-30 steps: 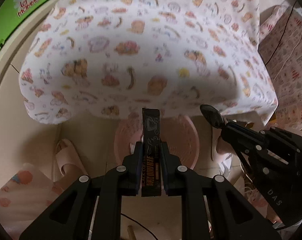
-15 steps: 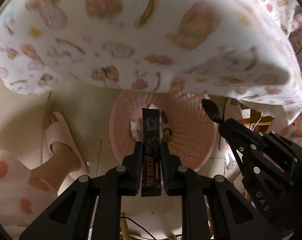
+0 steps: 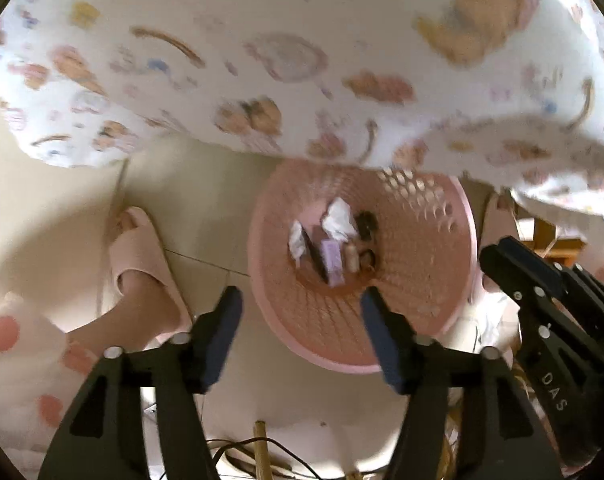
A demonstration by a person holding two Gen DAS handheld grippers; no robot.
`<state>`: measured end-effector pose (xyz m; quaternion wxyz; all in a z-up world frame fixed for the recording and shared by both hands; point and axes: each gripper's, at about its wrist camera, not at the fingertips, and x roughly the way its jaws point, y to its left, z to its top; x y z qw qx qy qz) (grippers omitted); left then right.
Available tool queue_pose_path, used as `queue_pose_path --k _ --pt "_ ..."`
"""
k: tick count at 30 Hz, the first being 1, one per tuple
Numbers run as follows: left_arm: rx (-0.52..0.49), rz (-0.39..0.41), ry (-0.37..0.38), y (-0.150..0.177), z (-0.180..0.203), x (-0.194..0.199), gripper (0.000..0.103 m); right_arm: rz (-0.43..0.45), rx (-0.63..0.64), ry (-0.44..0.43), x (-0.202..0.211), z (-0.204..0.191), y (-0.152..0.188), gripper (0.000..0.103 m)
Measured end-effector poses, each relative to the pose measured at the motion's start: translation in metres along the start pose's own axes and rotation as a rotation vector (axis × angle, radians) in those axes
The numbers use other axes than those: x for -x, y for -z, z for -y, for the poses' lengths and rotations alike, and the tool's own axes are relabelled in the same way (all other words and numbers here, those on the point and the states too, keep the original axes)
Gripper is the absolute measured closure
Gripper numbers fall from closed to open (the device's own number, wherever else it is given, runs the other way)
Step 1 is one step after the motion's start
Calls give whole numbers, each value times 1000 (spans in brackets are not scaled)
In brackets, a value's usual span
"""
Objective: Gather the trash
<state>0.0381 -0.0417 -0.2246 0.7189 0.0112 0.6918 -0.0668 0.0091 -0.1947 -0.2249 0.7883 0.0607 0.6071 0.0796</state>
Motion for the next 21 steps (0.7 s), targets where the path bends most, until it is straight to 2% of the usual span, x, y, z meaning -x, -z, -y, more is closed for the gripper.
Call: queue_pose_path --k 2,4,6,8,11,13,14,16,17,18,21 --pt "9 16 5 -2 -1 7 35 12 -12 2 5 3 -2 82" --pt "-10 26 5 -3 1 10 27 13 -23 4 8 5 -3 67" --pt "-18 21 -10 -4 3 9 25 8 -21 25 5 5 -2 58" --pt "-27 48 -44 -4 4 14 25 1 -14 45 4 3 -1 58" --pt "-91 135 -100 -3 13 33 23 22 -3 47 11 2 -2 57" --pt "-98 177 -101 -3 14 44 22 38 -5 40 18 3 -4 47" --pt "-94 195 -90 -3 13 50 21 44 -9 37 21 4 -5 45" --pt "-87 230 -67 -3 11 61 18 72 -20 42 31 6 -7 45" --pt "-82 255 -62 -4 10 67 13 86 -20 53 36 6 -9 45" --pt "-78 283 -64 -3 9 73 7 105 -22 62 42 8 -11 45" --pt "-75 363 -87 -3 7 90 2 166 -57 72 59 12 -16 41"
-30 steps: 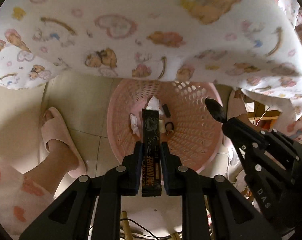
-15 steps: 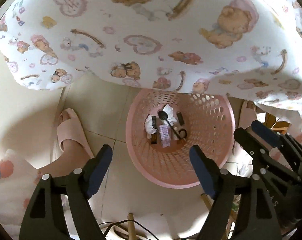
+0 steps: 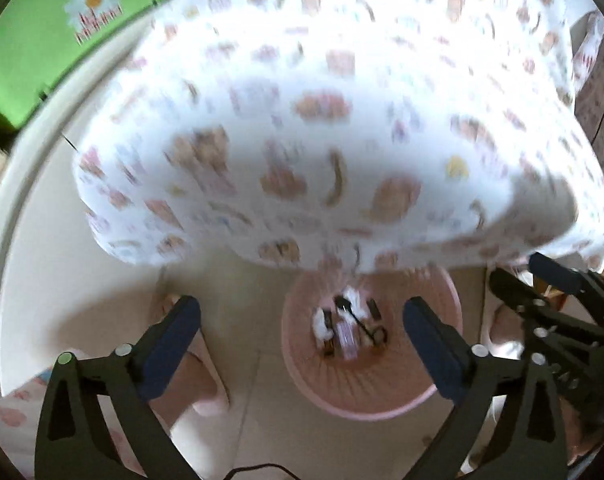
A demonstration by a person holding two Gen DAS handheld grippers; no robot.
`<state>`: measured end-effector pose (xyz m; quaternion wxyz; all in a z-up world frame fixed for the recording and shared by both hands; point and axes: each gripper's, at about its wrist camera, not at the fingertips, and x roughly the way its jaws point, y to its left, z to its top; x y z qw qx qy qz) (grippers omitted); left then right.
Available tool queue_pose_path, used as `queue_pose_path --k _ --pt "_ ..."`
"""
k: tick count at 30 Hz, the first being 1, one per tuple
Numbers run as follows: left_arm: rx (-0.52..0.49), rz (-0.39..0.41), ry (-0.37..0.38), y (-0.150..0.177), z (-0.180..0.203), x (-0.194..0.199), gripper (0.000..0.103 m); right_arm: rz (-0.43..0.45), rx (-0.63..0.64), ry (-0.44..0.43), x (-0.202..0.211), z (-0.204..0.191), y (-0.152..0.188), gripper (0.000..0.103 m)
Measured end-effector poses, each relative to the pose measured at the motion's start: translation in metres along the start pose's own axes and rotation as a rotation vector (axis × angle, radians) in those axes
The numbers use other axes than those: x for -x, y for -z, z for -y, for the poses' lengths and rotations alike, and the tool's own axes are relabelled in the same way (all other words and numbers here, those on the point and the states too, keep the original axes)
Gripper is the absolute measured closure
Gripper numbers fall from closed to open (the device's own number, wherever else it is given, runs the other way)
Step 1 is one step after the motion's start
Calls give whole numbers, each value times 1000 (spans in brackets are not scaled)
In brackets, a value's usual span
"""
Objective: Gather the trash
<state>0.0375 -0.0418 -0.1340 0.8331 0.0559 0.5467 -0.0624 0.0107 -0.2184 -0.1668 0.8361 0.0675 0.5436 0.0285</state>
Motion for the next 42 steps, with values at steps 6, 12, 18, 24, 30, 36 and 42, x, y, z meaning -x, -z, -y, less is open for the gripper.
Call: queue_pose_path --k 6,12,18,24,30,36,42 --pt "63 184 49 -8 -13 42 2 153 17 25 45 2 -11 30" --pt "62 422 4 -10 -20 84 1 341 77 80 91 -3 -20 18" --pt "101 528 45 -9 -21 110 1 411 52 90 115 2 -27 10" --pt "132 521 40 -12 -23 111 1 458 44 96 125 5 -28 6" --pt "153 473 41 -16 -26 102 1 503 40 90 136 5 -26 1" --pt "122 516 2 -15 -20 108 1 542 39 98 144 6 -26 1" --pt "106 544 -23 -15 -16 114 1 567 47 102 150 3 -26 1"
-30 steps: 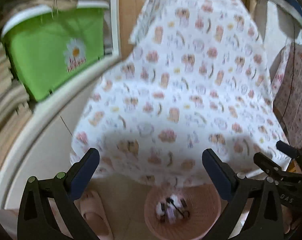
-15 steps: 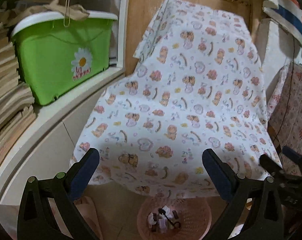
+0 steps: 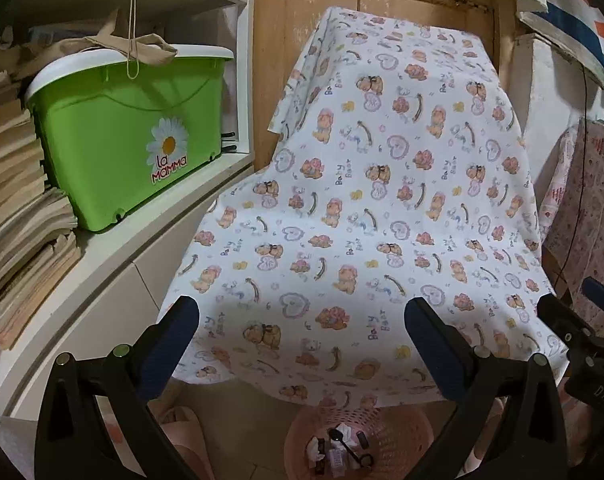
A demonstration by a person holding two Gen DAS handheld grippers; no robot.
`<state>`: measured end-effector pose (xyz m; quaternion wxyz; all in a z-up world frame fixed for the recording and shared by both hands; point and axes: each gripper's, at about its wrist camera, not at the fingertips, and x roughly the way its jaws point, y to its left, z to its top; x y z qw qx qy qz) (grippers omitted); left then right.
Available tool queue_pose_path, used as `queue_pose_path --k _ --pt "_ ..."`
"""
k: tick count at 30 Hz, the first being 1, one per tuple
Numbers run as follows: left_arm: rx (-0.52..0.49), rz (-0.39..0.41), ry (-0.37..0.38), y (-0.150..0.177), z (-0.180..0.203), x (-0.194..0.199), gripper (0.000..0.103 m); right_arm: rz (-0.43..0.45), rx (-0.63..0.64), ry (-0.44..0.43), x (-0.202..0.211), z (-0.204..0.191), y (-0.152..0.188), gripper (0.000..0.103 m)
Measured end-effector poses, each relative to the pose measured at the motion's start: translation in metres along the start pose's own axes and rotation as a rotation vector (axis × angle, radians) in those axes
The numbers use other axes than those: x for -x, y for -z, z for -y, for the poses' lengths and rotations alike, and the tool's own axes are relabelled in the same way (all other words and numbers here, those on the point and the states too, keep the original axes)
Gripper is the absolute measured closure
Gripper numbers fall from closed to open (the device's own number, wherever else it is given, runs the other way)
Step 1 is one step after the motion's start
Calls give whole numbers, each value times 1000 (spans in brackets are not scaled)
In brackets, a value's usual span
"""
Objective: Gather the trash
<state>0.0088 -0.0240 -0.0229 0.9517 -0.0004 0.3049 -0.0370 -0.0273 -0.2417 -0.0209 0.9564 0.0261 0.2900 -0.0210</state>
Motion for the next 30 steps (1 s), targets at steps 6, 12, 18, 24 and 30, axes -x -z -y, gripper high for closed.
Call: queue_pose_path --k 6,12,18,24,30 --pt "14 1 19 -1 -2 3 1 10 -2 6 2 0 -1 1" --pt "13 5 14 -1 -2 4 1 11 -1 5 1 0 -1 1" --pt "1 15 18 -1 -1 7 1 11 -1 3 1 0 -2 1" --pt "5 9 18 0 -1 5 1 12 -4 4 2 -2 -1 1" --pt "2 13 8 1 1 5 1 11 -1 9 2 -3 -1 1"
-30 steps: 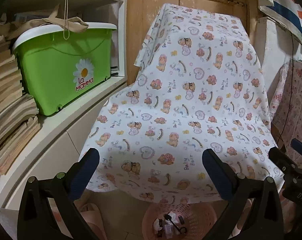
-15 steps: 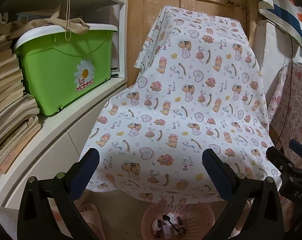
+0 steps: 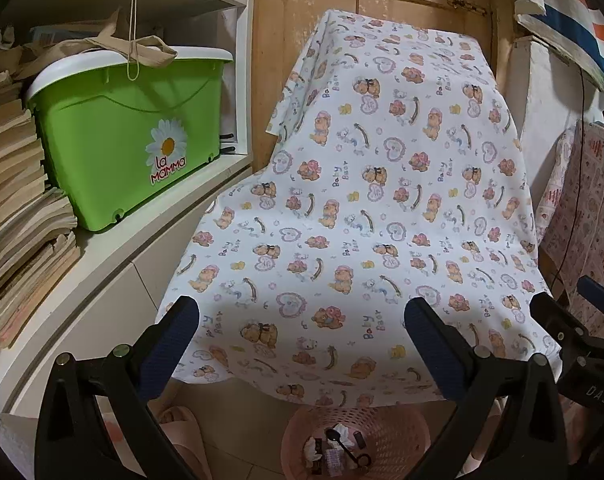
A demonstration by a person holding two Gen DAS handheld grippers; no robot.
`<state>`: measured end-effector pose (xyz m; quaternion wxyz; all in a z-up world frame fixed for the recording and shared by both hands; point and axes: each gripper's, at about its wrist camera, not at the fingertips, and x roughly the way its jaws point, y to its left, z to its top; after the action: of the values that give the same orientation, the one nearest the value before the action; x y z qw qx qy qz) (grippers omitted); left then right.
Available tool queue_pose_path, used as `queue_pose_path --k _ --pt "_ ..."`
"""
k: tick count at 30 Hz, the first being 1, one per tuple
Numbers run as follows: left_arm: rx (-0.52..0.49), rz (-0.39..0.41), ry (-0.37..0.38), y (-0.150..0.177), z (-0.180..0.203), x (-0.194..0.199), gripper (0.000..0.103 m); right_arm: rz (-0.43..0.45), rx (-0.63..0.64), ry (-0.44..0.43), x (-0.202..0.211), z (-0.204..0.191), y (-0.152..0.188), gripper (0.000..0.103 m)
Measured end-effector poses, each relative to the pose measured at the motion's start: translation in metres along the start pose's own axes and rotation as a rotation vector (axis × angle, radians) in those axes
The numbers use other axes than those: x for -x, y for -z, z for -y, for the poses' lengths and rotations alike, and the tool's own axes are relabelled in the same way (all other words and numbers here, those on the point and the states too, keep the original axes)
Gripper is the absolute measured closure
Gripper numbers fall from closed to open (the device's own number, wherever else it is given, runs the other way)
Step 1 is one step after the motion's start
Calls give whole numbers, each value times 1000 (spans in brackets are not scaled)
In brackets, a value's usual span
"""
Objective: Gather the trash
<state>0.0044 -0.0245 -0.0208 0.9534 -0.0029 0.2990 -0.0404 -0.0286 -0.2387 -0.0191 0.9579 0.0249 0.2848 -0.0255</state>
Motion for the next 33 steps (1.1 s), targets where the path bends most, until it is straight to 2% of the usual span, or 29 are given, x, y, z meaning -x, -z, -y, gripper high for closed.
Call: queue_pose_path --k 21,33 --pt "-58 33 -38 3 12 3 1 -8 -9 -2 -1 -1 2 1" --pt "-72 20 -33 5 13 1 1 -7 -5 -1 -2 2 2 1"
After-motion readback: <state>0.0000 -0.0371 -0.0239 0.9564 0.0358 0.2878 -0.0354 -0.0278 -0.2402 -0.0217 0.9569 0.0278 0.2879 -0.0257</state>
